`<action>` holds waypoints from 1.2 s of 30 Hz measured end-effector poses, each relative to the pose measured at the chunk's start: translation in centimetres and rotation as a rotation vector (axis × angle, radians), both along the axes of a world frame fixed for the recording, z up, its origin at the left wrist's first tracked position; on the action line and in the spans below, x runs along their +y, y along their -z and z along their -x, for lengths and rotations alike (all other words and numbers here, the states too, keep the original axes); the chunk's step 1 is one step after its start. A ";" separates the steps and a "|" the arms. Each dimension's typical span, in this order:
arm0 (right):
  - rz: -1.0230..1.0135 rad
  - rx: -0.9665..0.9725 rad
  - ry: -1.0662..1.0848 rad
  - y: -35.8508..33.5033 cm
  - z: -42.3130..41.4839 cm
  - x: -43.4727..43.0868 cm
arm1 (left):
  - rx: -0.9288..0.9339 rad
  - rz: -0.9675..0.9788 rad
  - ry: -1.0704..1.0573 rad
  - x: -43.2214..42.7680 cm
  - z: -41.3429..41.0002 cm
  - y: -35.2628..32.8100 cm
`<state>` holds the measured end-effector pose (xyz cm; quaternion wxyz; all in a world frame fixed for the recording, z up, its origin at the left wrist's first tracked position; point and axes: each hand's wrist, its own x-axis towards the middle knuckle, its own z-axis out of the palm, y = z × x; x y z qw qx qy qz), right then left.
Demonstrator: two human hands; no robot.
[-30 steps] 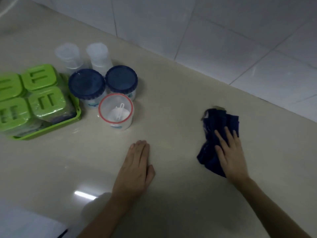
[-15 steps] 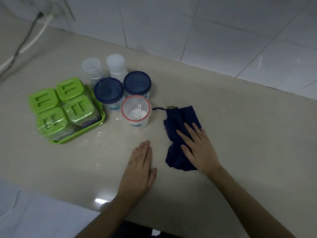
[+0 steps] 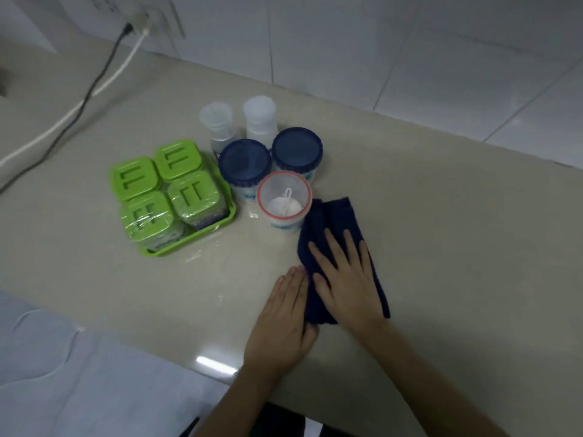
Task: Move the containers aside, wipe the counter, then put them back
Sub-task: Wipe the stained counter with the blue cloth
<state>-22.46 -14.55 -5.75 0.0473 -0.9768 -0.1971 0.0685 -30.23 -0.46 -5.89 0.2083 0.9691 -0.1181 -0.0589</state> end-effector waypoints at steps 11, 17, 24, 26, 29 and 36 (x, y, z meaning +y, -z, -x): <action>-0.001 0.046 0.159 -1.0 3.5 -16.1 | -0.045 -0.024 0.007 0.0 0.0 0.3; -0.050 -0.009 0.046 0.2 3.2 -5.5 | -0.031 -0.069 0.009 0.0 0.0 0.2; -0.138 0.000 -0.040 0.5 3.6 -7.1 | -0.017 -0.104 0.033 0.2 0.4 -0.2; -0.153 0.014 0.037 0.2 5.4 -13.0 | -0.020 -0.101 0.071 -0.4 0.2 -0.6; -0.118 0.003 0.235 -0.6 8.8 -23.0 | -0.047 -0.050 0.109 -2.8 0.1 -1.0; -0.046 0.019 0.563 -0.5 9.4 -18.6 | -0.036 0.024 0.136 -10.9 2.4 -1.1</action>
